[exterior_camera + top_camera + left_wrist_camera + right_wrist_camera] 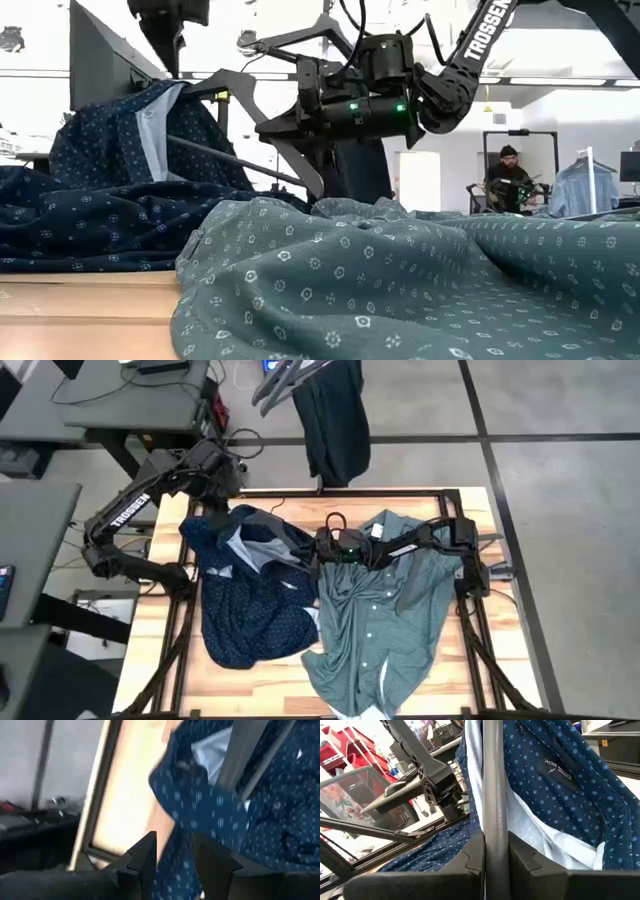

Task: Hang clothes
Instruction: Hang the blue polo shirt on the rack

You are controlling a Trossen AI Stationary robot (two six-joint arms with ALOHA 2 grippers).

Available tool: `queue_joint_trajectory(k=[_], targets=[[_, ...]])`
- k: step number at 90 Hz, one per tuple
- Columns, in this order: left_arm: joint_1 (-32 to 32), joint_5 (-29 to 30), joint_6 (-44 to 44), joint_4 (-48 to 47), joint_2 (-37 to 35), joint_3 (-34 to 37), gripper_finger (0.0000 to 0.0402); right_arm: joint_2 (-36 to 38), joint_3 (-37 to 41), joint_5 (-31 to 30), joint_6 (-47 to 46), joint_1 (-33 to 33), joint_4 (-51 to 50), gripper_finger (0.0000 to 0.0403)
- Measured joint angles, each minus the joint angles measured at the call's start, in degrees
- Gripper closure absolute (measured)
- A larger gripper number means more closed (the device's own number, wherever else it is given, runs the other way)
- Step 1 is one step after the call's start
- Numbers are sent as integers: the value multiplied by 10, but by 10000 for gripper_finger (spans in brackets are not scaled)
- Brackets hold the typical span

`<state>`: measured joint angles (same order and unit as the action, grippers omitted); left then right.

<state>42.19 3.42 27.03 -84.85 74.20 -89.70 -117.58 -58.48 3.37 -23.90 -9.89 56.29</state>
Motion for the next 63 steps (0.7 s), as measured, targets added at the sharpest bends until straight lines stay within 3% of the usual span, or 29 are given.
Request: queue_joint_trajectory(k=[35,63], targets=[[3,-6,42,-7,0,92,295,0,0,9,10,0,-3,373],[-4,-149,38,39,0,105,295,0,-1,32,21,-4,0,373]])
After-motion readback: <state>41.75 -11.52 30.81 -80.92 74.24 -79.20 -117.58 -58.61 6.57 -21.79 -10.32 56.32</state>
